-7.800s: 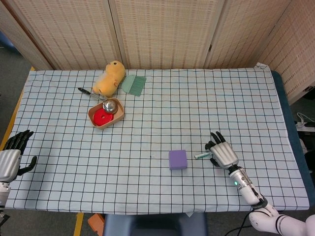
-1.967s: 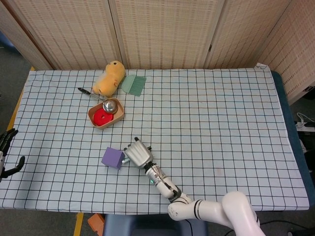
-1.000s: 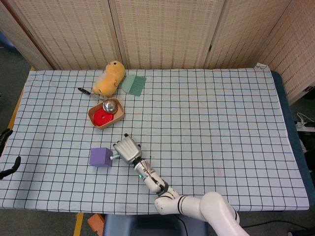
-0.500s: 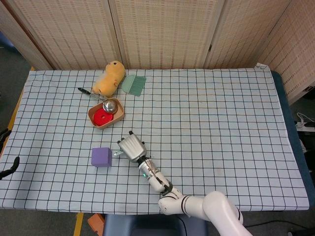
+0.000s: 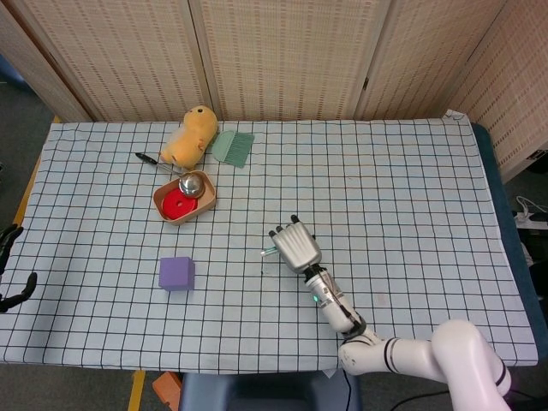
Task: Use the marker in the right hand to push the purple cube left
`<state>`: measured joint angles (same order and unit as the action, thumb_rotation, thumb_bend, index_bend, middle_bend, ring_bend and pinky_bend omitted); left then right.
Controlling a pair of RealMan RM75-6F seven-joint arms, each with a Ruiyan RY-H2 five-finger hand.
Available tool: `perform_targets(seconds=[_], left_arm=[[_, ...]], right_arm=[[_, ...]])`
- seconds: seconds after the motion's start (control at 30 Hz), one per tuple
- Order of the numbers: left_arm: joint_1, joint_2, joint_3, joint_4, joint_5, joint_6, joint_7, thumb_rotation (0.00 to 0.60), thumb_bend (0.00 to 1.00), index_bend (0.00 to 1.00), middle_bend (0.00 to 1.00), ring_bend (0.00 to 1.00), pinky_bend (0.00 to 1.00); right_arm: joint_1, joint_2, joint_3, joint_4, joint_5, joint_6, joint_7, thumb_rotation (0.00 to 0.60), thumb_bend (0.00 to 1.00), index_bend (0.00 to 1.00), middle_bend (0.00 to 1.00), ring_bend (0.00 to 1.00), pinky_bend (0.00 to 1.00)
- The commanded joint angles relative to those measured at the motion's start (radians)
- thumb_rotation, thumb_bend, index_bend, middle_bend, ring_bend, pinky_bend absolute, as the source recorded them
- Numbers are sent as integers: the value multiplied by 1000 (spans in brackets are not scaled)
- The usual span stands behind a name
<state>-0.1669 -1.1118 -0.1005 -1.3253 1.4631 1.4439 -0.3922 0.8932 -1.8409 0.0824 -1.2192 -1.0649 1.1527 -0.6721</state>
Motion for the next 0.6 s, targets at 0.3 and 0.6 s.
perform_targets(seconds=[0.3,0.6], left_arm=[[-5,-8,1,5,-8,-17,14,600,448,0,2,0,93],[-12,-10,-3,7,-15,-31,19,600,448,0,2,0,93]], right_arm=[[-178,106,-94,-36,-31,15,81,600,408,750,745,561,327],[-205,201,-104,-148,35,-107,40,600,332,12,122,88,120]])
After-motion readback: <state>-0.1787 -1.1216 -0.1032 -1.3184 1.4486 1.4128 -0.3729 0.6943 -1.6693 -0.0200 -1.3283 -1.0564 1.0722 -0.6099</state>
